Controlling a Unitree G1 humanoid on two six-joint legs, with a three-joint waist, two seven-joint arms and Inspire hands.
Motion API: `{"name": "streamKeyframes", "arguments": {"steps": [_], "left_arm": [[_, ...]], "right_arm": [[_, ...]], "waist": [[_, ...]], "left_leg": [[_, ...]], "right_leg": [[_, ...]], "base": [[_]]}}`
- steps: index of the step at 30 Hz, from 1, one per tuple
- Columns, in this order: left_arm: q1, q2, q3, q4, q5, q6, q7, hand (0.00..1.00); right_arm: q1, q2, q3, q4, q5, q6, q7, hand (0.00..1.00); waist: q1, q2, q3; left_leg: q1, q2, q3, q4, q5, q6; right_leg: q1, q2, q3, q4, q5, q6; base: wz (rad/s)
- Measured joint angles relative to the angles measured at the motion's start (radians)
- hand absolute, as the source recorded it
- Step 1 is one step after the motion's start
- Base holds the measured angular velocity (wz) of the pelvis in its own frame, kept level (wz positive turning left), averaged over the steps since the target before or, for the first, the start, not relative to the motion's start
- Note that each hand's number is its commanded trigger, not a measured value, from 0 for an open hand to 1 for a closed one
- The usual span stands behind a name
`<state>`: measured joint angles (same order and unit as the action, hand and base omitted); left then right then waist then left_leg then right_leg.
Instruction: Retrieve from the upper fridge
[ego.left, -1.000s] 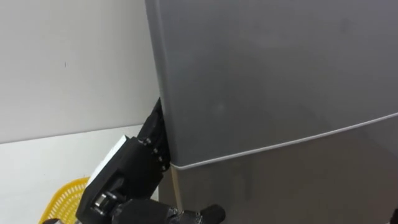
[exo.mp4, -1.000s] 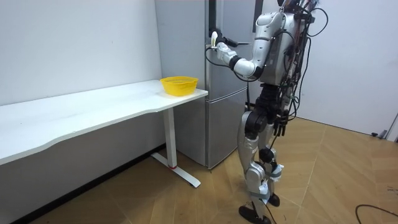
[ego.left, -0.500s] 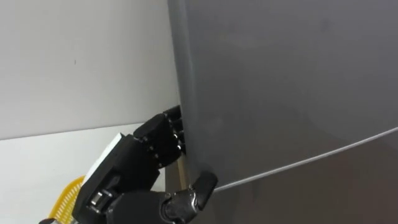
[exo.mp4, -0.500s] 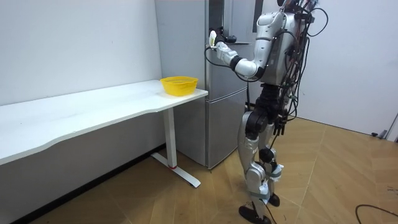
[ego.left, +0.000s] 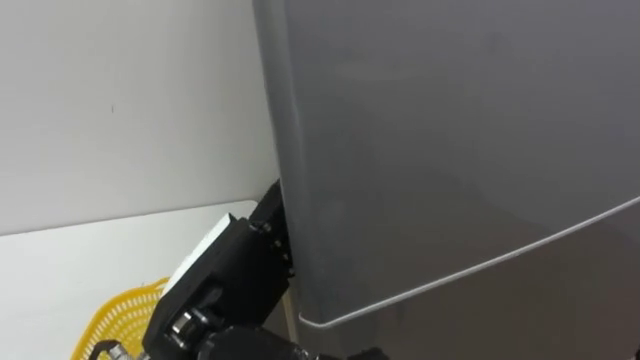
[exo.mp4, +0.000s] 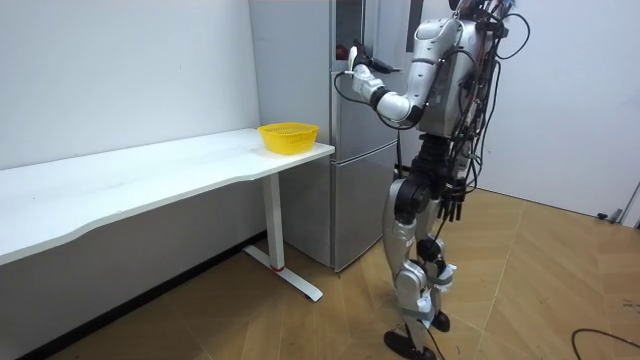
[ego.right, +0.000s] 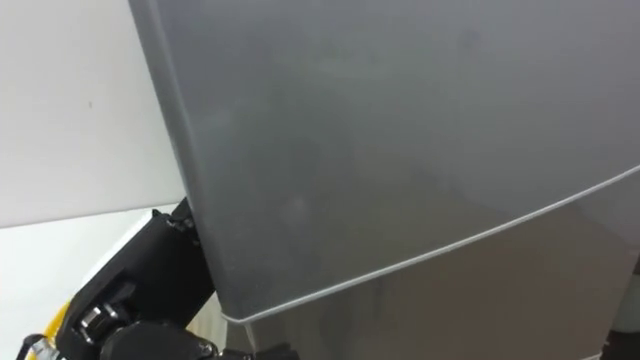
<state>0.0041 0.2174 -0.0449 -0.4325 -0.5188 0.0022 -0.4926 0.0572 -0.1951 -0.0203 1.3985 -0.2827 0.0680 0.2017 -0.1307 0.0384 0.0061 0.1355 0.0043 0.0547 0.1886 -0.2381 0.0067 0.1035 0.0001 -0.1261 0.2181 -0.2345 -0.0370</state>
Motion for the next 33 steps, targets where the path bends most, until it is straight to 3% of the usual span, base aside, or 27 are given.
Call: {"name": "streamKeyframes", "arguments": {"steps": [16,20,26,33], "left_arm": [[-0.001,0.017,-0.010,-0.033,-0.147,0.001,-0.028,0.00],[-0.001,0.024,-0.011,-0.060,-0.161,0.003,-0.044,0.00],[-0.027,0.030,-0.028,-0.061,-0.253,0.005,-0.086,0.00],[-0.052,0.032,-0.048,-0.062,-0.277,0.005,-0.109,0.00]], "right_arm": [[0.000,-0.006,-0.001,-0.001,-0.023,0.003,0.020,0.00],[-0.005,-0.006,0.000,-0.001,-0.033,0.018,0.020,0.00],[-0.007,-0.006,0.011,-0.001,-0.041,0.021,0.020,0.00],[-0.007,-0.008,0.020,-0.001,-0.041,0.021,0.020,0.00]], "waist": [[-0.005,-0.001,-0.0002],[-0.005,-0.003,0.0010],[-0.007,-0.004,0.0019],[-0.012,-0.004,0.0012]], "left_leg": [[-0.003,0.002,0.001,0.000,0.000,0.000],[0.009,0.010,0.028,-0.001,0.000,0.000],[0.015,0.014,0.057,-0.001,0.000,0.000],[0.014,0.016,0.088,0.001,0.000,0.000]], "right_leg": [[0.004,-0.001,0.002,-0.012,0.001,-0.001],[0.012,0.000,0.012,-0.013,0.001,-0.001],[0.014,0.001,0.022,-0.013,0.002,-0.002],[0.000,0.003,0.040,-0.003,0.003,-0.003]], "base": [[0.00],[-0.07],[-0.06],[-0.08]]}}
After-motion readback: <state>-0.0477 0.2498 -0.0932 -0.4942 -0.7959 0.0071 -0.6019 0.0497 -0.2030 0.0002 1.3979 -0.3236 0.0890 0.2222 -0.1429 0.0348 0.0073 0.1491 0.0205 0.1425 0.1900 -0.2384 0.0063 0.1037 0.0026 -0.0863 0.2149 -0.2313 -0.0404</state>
